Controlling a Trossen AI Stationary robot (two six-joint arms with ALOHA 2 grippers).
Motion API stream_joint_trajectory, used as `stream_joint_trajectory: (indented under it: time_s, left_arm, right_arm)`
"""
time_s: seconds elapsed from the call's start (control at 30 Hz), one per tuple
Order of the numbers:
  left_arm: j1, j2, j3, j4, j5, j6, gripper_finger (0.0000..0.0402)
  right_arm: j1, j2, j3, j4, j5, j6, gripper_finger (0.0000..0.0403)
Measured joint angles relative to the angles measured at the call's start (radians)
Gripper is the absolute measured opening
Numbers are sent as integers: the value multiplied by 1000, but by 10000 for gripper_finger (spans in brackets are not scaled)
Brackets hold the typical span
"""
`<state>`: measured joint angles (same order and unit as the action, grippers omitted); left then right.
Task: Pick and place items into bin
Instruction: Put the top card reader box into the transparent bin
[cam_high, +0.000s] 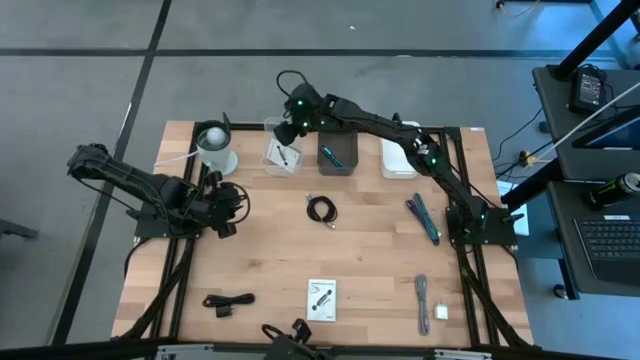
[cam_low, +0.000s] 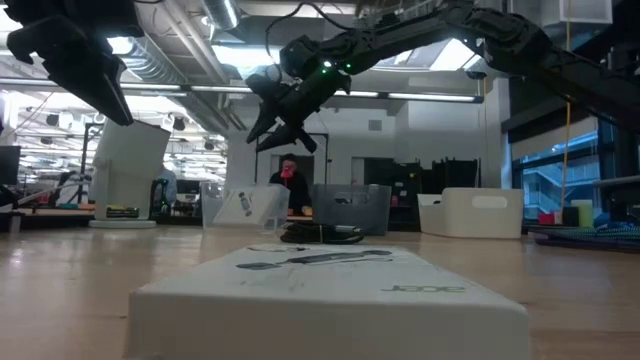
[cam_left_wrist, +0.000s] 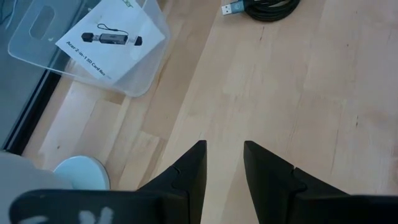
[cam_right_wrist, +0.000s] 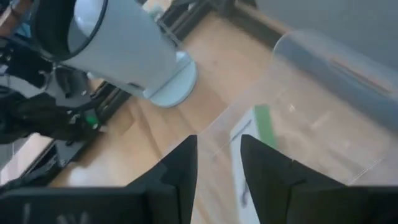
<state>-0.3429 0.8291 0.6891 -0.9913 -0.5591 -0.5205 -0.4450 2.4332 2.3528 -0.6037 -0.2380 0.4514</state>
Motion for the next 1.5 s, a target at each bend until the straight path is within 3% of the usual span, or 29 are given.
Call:
stream_joint_trajectory:
  time_s: [0.37,0.6,0.77,1.03,1.2,1.3,1.5]
  left_arm:
    - [152,0,0,117,-45,55,102]
    - [277,3,0,339,-63,146,102]
    - [371,34,0,490,-14,272,102]
    - [497,156,50,540,116,334,102]
    - [550,246,139,539,162,478,102]
    - [586,290,198,528,168,537,102]
    - [701,390,341,398,320,643,101]
  right_arm:
    - [2,1,0,-103,20,-255,127]
    - [-26,-43,1,-478,-7,-343,123]
    - [-37,-70,-1,-690,-7,-437,85]
    - [-16,-233,-60,-672,-45,-485,6]
    - [7,-442,-351,-514,-47,-447,16]
    - [32,-620,-645,-311,-45,-360,12]
    - [121,-1029,-1250,224,23,-97,6]
